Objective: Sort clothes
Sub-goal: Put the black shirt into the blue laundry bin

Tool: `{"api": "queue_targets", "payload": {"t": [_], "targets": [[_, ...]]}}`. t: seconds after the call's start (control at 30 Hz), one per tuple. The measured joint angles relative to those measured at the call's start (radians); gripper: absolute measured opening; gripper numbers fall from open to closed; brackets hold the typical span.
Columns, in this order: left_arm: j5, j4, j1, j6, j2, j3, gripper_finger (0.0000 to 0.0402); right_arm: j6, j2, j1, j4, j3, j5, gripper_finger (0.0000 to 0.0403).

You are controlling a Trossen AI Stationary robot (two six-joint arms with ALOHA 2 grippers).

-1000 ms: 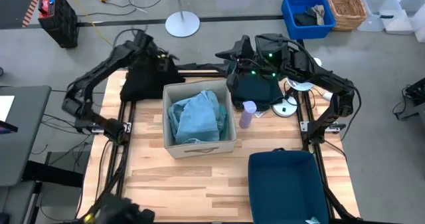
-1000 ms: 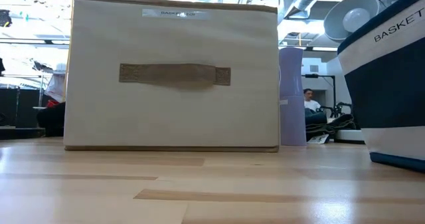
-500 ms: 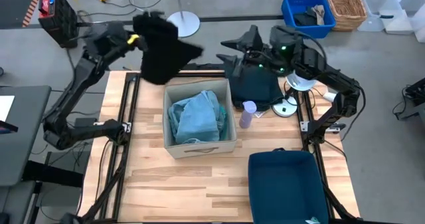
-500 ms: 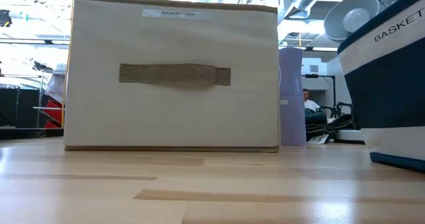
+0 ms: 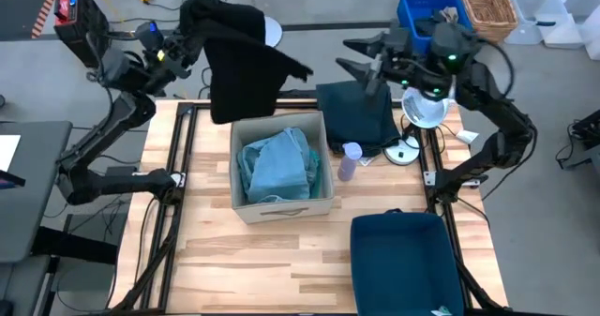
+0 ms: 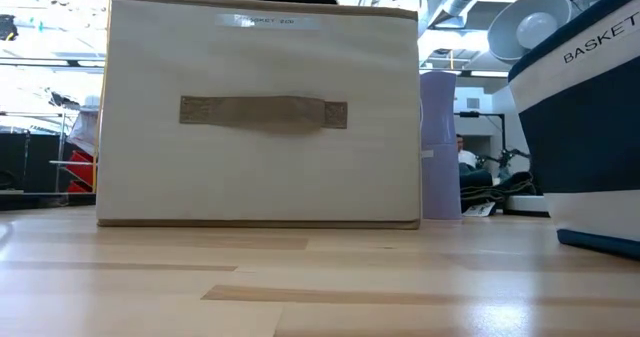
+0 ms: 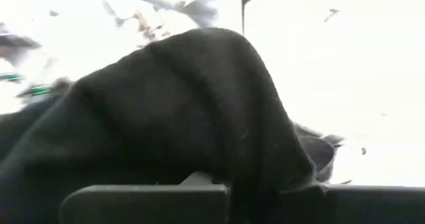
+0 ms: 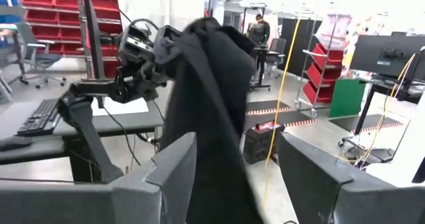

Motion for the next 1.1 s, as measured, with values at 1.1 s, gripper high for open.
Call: {"api": "queue_targets", "payload": {"t": [1.1], "targets": [[0.007, 0.196, -0.511, 0.004, 0.363, 0.275, 0.0005, 0.038, 0.006, 0.282, -0.272, 0.0, -0.084, 0.0233]]}}
